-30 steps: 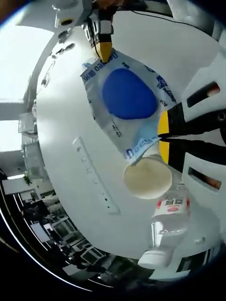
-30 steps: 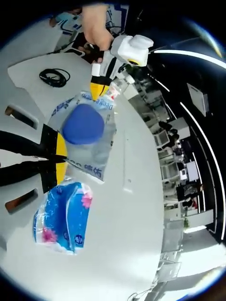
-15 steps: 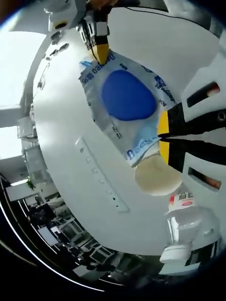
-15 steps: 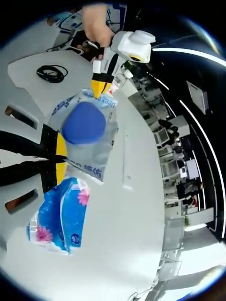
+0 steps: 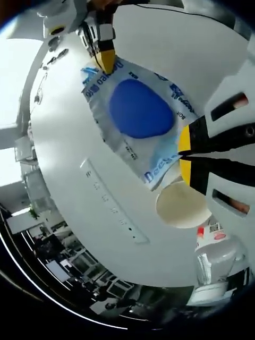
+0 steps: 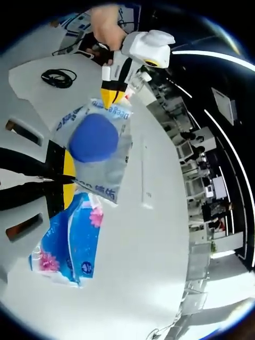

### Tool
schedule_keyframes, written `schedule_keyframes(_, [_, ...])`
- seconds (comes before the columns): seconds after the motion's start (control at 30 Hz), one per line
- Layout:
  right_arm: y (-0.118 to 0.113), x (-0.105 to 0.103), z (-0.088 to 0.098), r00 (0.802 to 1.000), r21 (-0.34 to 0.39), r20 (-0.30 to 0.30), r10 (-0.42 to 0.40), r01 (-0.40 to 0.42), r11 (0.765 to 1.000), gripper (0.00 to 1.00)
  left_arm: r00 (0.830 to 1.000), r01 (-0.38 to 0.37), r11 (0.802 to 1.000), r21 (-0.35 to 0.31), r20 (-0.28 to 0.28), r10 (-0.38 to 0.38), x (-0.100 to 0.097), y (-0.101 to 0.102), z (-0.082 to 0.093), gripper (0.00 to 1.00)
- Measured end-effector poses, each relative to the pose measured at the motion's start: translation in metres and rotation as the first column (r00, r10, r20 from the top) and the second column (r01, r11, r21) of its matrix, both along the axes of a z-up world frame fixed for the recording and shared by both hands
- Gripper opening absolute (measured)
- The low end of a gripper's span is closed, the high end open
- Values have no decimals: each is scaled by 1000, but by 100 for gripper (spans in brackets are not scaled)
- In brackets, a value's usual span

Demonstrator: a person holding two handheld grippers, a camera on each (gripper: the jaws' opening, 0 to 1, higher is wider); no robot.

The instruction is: Arrange the tabletop items into an orderly group along one side of the table until the central work area is clear of visible clutter.

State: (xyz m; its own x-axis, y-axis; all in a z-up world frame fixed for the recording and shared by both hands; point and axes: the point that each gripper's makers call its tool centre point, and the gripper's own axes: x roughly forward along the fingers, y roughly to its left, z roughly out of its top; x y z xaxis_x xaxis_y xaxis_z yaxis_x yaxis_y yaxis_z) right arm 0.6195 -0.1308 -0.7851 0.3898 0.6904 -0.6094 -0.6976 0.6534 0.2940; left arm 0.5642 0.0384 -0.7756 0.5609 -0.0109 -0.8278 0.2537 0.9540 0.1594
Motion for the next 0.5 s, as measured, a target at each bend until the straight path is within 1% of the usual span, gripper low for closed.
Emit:
schedule_keyframes(0.17, [-3,1,-1,1000,0,-1,-8,8,1000,0,1000,-7,1000,-14,-5,7,3,-2,-2,0])
schedule_keyframes(0.33, [-3,2,0,1000,-2,0,-8,8,1000,0,1000,-8,1000,-15,-9,7,6,-3,-3,0])
schedule_keyframes(0.5, [-5,6,0,1000,-5,2,-10,10,1000,0,1000,-9,1000,-21,-10,9,11,-4,-5,0])
